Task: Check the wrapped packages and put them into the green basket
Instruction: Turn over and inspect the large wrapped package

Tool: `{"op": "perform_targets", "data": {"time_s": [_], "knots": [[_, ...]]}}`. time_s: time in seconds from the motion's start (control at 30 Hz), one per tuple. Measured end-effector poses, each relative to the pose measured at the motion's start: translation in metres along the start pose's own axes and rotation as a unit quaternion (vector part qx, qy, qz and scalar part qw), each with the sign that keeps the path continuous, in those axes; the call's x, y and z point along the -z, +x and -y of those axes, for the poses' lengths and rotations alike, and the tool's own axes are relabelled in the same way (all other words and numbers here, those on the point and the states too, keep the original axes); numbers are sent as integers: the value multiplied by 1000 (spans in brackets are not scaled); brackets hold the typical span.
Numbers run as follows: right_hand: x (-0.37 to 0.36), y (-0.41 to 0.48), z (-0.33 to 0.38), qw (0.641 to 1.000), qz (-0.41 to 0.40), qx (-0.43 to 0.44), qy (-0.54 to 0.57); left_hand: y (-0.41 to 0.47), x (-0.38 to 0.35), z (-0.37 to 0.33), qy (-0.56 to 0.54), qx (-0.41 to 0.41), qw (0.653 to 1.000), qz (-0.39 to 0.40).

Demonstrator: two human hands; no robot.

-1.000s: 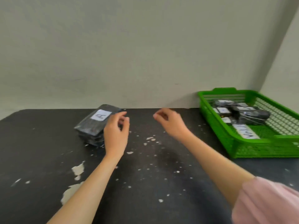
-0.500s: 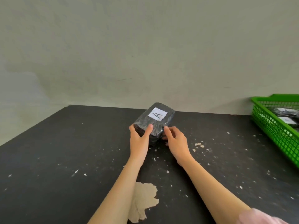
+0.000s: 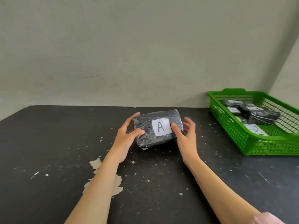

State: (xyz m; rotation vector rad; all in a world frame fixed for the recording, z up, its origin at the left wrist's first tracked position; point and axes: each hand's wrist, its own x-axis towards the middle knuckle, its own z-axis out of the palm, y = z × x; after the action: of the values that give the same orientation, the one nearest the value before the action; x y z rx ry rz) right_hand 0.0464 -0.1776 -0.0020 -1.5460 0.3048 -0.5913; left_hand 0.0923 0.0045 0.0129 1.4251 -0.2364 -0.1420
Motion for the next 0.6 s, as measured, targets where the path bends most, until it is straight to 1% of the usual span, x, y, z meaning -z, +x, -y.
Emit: {"op": "perform_targets", "data": {"time_s": [0.03,0.13,0.33,0.37,0.4,0.43,0.47,0.53,0.57,0.6], "knots": [[10,-2,0,1000,10,10,-16,1,-4,2,-11,-6,1000,-4],[23,-12,-1,998,22,31,-41,0,-17,11,-42,-19,996,-79],[20,-25,-3,990,33,78,-114,-10,-26,20,25,-40,988,-148],[20,-27,-2,986,32,98,-131,-12,-25,21,40,-44,987,-151],[19,-30,0,978,21,141,-154,-13,-24,21,48,-47,987,-148],[18,-32,1,960,5,205,-190,-15,-23,22,49,-50,988,-141],[15,-33,2,930,-4,277,-241,-15,-23,23,47,-52,989,-133],[9,-33,-1,845,1,411,-341,-16,-23,24,49,-58,990,-118],[5,-33,-2,810,13,456,-369,-16,-23,24,50,-60,991,-113],[1,-33,-3,787,25,485,-381,-16,-22,25,43,-60,991,-110]]}}
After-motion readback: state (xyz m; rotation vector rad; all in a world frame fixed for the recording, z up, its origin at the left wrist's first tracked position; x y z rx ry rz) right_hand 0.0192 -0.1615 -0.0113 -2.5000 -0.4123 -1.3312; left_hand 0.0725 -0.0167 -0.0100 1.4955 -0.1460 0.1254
